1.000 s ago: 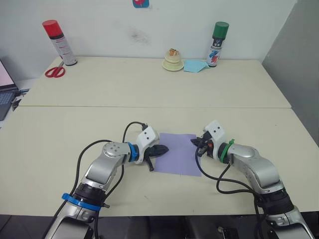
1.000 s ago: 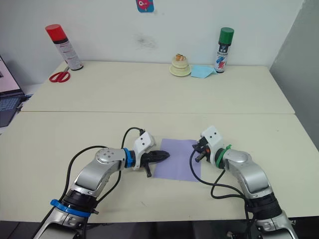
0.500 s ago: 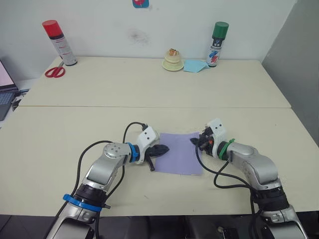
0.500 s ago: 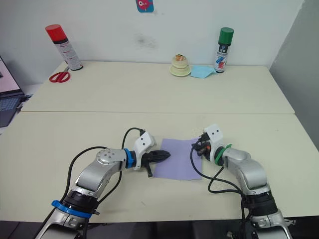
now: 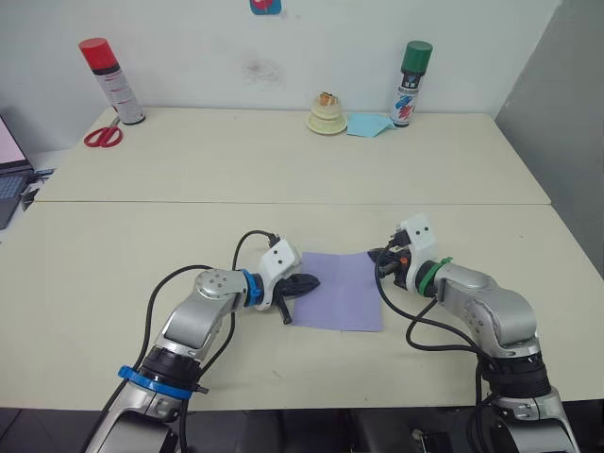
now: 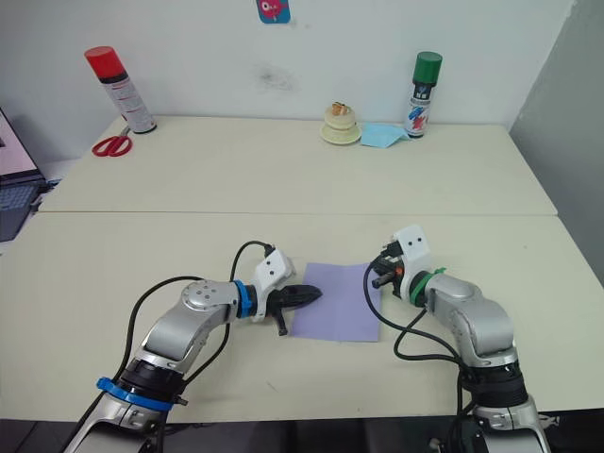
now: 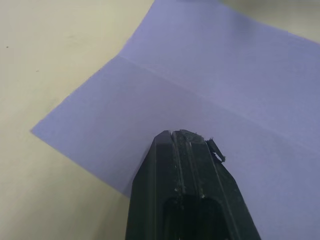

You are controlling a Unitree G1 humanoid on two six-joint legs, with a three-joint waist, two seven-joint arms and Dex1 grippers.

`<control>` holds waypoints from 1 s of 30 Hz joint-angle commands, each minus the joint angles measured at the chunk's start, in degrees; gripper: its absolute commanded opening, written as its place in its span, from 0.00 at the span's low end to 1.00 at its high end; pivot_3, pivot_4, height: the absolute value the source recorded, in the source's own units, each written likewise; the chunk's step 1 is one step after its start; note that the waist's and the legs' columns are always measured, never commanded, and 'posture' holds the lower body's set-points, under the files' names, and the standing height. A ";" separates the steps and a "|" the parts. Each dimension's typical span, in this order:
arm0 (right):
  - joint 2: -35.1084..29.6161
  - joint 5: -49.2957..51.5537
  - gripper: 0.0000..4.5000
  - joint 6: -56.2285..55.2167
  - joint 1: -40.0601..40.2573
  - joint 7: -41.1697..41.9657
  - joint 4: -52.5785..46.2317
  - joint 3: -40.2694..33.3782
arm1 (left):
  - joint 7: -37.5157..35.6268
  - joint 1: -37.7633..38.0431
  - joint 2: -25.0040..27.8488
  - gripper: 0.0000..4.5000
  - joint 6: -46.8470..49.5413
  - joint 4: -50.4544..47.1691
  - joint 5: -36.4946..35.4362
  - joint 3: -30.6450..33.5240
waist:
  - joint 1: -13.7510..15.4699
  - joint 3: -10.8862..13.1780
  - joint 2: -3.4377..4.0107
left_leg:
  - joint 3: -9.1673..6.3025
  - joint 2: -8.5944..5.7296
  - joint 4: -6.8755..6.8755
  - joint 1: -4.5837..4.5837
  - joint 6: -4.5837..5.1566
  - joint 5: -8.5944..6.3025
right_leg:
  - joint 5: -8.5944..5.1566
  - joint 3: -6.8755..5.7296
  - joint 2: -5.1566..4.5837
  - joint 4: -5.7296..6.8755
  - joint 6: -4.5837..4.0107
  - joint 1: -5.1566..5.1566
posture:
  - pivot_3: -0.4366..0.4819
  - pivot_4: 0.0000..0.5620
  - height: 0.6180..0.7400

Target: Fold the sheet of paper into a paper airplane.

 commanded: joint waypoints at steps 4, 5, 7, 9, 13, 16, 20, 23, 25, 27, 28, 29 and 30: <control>-3.63 -2.57 0.00 -6.23 0.45 2.42 -3.70 5.62 | 0.24 0.00 0.07 0.00 0.12 -0.03 0.49 -0.80 | -0.04 0.00 0.00 | 0.00 0.00 0.00 0.00 0.00 0.00 | 0.00 0.00 0.00 -0.01 0.01 0.00 | 0.48 0.27 0.98; -4.01 -3.30 0.00 -7.44 0.58 2.74 -3.97 6.89 | 0.26 0.04 0.02 0.00 0.19 -0.15 0.46 -0.84 | -0.05 0.00 0.00 | -0.01 0.00 0.00 0.00 0.00 0.00 | 0.00 0.00 0.00 -0.01 0.01 0.00 | 0.48 0.27 0.98; -4.59 -4.30 0.00 -9.22 0.87 3.30 -4.35 8.85 | 0.28 0.06 -0.02 0.00 0.27 -0.23 0.42 -0.87 | -0.07 0.00 0.00 | 0.00 0.00 0.00 0.00 0.00 0.00 | 0.00 0.00 0.00 -0.01 0.01 0.00 | 0.48 0.27 0.98; -5.11 -5.78 0.00 -11.24 1.30 3.89 -4.70 11.39 | 0.17 0.30 0.10 0.00 0.36 -0.45 0.35 -0.90 | -0.07 0.00 0.00 | 0.00 0.00 0.00 0.00 0.00 0.00 | 0.00 0.00 0.00 -0.01 0.01 0.00 | 0.48 0.27 0.98; -5.40 -7.98 0.00 -14.58 2.09 4.39 -4.28 14.58 | 0.04 0.92 0.44 0.00 0.56 -0.94 0.26 -0.88 | -0.05 0.00 0.00 | 0.00 0.00 0.00 -0.01 0.00 0.00 | -0.01 0.00 0.00 -0.02 0.01 0.00 | 0.48 0.27 0.98; -5.79 -9.78 0.00 -17.35 2.57 5.12 -3.33 16.27 | -0.06 1.60 0.90 0.00 0.83 -1.43 0.08 -0.56 | -0.04 0.00 0.00 | 0.01 0.00 0.00 0.00 0.00 0.00 | -0.01 0.01 0.00 -0.03 0.01 -0.01 | 0.48 0.27 0.98; -5.85 -11.41 0.00 -20.30 3.10 5.96 -1.99 17.57 | -0.35 2.39 1.67 0.00 1.17 -2.14 -0.18 -0.26 | -0.05 0.00 0.00 | 0.00 0.01 -0.01 0.01 0.00 0.00 | -0.01 0.01 0.00 -0.02 0.01 0.00 | 0.48 0.27 0.98; -5.30 -12.81 0.00 -22.63 3.04 6.35 -0.23 18.44 | -0.48 2.63 2.05 0.00 1.36 -2.44 -0.31 -0.29 | -0.06 0.00 0.00 | 0.00 0.02 0.00 0.01 0.00 0.00 | -0.01 0.00 0.00 -0.02 0.01 0.00 | 0.48 0.27 0.98; -5.03 -13.78 0.00 -24.49 2.82 6.58 0.92 19.07 | -0.49 2.68 2.15 0.00 1.49 -2.61 -0.40 -0.26 | -0.07 0.00 0.00 | 0.00 0.02 0.00 0.01 0.00 0.00 | -0.01 0.00 0.00 -0.02 0.01 0.00 | 0.48 0.27 0.98; -5.25 -15.20 0.00 -26.80 2.68 7.26 1.83 19.99 | -0.47 2.71 2.23 0.00 1.56 -2.75 -0.47 -0.24 | -0.07 0.00 0.00 | 0.01 0.01 0.00 0.02 0.00 0.00 | -0.01 0.01 0.00 -0.02 0.01 0.00 | 0.48 0.27 0.98; -5.44 -15.81 0.00 -27.88 2.68 7.69 2.26 20.41 | -0.46 2.71 2.26 0.00 1.57 -2.77 -0.47 -0.25 | -0.07 0.00 0.00 | 0.01 0.01 0.00 0.02 0.00 0.00 | -0.01 0.01 0.00 -0.02 0.01 0.00 | 0.48 0.27 0.98; -5.60 -16.32 0.00 -28.78 2.72 8.06 2.68 20.72 | -0.42 2.71 2.28 0.00 1.61 -2.79 -0.49 -0.25 | -0.07 0.00 0.00 | 0.01 0.01 0.00 0.02 0.00 0.00 | -0.01 0.01 0.00 -0.02 0.01 0.00 | 0.48 0.27 0.98; -5.62 -16.71 0.00 -29.56 2.82 8.30 3.19 20.85 | -0.38 2.69 2.28 0.00 1.65 -2.79 -0.51 -0.24 | -0.06 0.00 0.00 | 0.00 0.01 0.00 0.02 0.00 0.00 | -0.01 0.00 0.00 -0.02 0.01 0.00 | 0.48 0.27 0.98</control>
